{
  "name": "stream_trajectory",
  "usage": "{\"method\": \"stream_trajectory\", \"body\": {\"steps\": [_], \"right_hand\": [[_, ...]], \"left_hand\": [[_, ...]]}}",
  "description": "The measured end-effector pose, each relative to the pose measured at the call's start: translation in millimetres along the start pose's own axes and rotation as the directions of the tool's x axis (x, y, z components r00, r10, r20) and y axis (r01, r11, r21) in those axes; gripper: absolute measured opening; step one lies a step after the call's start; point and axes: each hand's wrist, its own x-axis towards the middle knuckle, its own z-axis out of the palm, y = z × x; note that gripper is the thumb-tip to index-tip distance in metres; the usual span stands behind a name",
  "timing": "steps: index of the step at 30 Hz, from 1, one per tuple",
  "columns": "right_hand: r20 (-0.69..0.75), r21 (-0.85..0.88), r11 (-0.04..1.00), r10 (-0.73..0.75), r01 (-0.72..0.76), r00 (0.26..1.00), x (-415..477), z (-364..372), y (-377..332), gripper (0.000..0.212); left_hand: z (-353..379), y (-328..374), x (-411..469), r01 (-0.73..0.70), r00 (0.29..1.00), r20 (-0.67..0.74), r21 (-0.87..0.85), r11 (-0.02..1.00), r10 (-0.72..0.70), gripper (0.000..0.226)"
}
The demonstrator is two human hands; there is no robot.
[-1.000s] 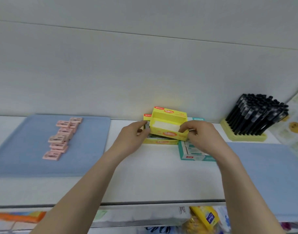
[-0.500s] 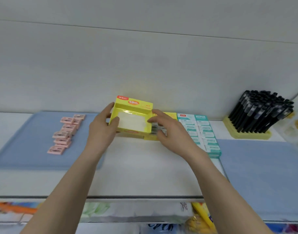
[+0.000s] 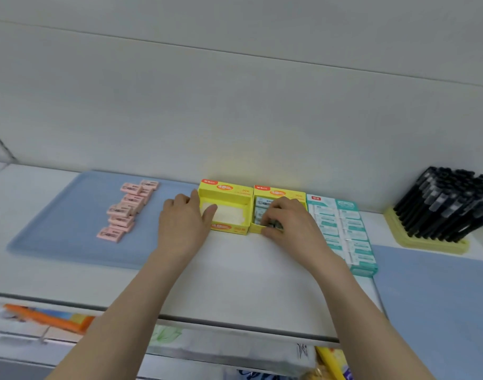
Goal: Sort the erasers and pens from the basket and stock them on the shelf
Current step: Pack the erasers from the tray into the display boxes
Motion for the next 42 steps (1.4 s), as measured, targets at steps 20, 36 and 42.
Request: {"method": "stream_trajectory", "body": {"steps": [20, 36, 42], "right_hand": [[-0.024, 0.103, 0.992, -0.076, 0.079, 0.997, 118, 59, -161, 0.028], [0.156, 0.043, 0.995, 0.079, -0.087, 0.985, 156, 95, -202, 0.021], [-0.063, 0.316, 0.938, 0.174, -0.146, 0.983, 133, 60, -176, 0.007]], "left_hand": [[-75, -152, 54, 0.018, 0.998, 0.063, -0.197, 0.980, -0.005, 0.039], [-80, -195, 108, -0.048, 0.998, 0.008, -0.359, 0.932, 0.055, 0.027], [-81, -156, 108, -0.091, 0.995, -0.017, -0.495, 0.864, 0.095, 0.022]]}}
